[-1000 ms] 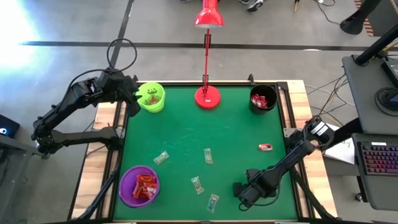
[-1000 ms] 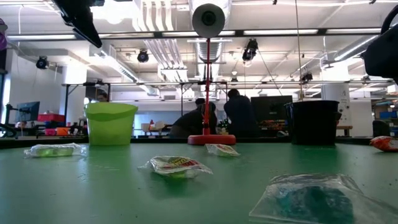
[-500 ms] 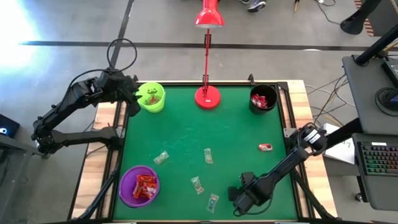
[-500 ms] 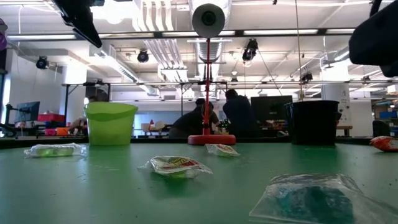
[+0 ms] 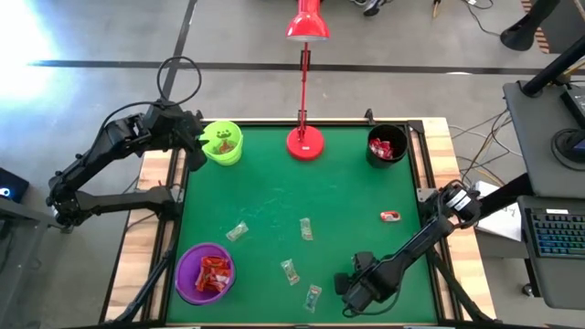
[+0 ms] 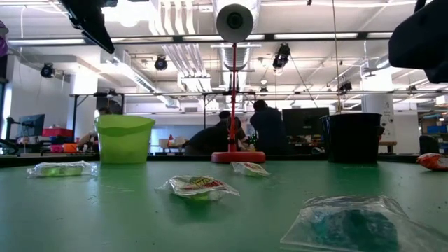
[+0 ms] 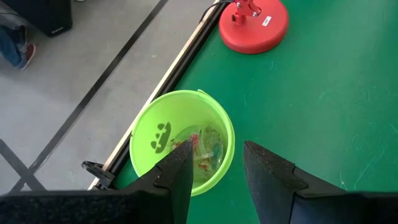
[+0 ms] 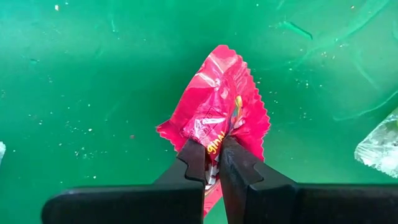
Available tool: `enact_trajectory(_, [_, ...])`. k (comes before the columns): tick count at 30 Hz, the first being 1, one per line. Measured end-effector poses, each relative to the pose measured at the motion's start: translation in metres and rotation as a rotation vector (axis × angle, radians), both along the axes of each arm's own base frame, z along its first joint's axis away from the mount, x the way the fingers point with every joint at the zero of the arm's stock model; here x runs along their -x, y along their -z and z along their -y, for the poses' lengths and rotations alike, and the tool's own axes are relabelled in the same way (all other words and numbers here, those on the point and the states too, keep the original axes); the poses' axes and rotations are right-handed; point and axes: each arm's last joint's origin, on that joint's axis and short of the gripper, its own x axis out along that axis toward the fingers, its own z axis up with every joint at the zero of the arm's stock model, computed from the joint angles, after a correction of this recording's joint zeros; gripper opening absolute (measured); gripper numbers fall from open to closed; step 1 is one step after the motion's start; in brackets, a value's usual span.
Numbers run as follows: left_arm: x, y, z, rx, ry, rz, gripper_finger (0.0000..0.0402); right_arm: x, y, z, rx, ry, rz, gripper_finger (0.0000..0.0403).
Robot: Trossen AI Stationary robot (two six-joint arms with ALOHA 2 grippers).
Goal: Sort candy
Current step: Put the red candy into the black bucket
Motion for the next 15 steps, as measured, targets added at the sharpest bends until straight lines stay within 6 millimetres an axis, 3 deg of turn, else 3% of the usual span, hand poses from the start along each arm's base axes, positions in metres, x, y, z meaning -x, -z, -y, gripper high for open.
enact_trajectory(4, [0.0, 0.0, 0.0, 0.0, 0.0, 0.0, 0.0123, -0.001, -0.002, 0.0, 0.005, 0.001, 0.009, 0.001])
enact_trajectory(8, [0.0, 0.0, 0.0, -0.001, 0.001, -0.001, 0.0123, -0.007, -0.016, 0.0, 0.029, 0.015, 0.077, 0.0009])
enact_trajectory(15, [0.0, 0.0, 0.0, -0.004, 0.008, -0.006, 0.0123, -0.01, -0.047, 0.022, 0.167, 0.042, 0.053, 0.001])
